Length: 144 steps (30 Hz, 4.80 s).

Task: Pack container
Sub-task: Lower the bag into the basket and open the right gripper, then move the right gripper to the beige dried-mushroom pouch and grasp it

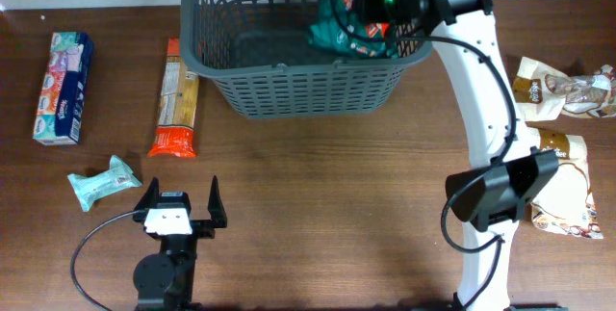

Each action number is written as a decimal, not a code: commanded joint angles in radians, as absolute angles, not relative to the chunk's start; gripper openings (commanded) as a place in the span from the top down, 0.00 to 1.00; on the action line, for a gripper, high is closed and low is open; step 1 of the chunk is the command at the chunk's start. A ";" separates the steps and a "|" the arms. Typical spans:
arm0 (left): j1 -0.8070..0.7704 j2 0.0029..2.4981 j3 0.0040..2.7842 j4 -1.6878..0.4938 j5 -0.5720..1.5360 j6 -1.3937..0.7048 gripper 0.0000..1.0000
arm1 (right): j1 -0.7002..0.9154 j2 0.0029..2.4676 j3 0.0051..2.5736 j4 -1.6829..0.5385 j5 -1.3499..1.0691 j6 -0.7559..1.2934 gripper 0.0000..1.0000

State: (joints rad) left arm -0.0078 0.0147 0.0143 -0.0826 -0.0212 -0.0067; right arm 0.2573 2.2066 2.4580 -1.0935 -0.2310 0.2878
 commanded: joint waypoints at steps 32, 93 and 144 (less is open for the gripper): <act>-0.006 0.005 0.009 -0.083 -0.010 0.009 0.01 | 0.253 2.213 2.759 -1.060 -0.170 0.243 0.18; -0.006 0.005 0.009 -0.083 -0.010 0.009 0.01 | -0.525 2.286 2.357 -1.137 0.113 1.193 0.01; -0.006 0.005 0.009 -0.083 -0.010 0.009 0.01 | -0.557 2.511 2.356 -1.143 0.181 1.203 0.01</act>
State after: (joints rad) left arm -0.0078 0.0147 0.0143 -0.0826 -0.0216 -0.0067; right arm -0.5537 2.4958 2.3623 -1.1446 0.1379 1.2476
